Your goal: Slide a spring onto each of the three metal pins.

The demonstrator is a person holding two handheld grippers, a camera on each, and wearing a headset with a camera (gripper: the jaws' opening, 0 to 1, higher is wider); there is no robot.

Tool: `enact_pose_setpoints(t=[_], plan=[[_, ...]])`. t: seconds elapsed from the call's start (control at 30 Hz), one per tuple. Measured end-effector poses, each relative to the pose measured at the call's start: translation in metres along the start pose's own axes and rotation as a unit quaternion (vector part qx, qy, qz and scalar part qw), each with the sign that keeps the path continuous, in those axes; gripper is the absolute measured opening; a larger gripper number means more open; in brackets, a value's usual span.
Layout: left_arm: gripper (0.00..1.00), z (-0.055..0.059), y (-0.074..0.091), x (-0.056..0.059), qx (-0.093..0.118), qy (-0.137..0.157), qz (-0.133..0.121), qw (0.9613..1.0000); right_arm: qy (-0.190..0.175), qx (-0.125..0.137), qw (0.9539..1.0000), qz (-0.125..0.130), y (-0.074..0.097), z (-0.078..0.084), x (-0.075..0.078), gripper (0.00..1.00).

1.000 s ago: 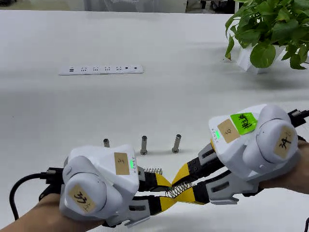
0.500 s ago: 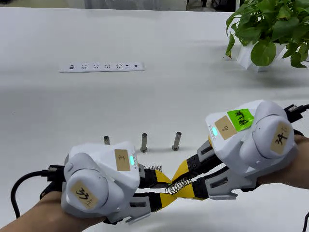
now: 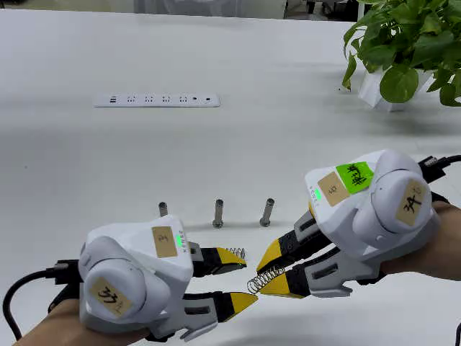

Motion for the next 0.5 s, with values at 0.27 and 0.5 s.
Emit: enact_pose_setpoints(t=[0.27,0.5], plan=[[0.47,0.02,0.019,-0.015,-0.002,0.056,-0.064,0.9964,0.006,-0.009,0.9999,-0.007,-0.001,-0.001,0.005,0.12],[0.63,0.033,0.034,-0.025,-0.008,0.086,-0.111,0.9901,0.017,-0.019,0.9996,-0.015,-0.002,-0.005,0.015,0.12]])
Point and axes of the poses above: the centre of the closed fingertips' face, and the gripper's own axes: y roughly backward along the fingers, x roughly to its right, z roughly out of its underside, the point moved 8 cm from there along y, roughly backward along the fingers, and after that the axes turned 5 degrees about -z, right-handed, at the moved point
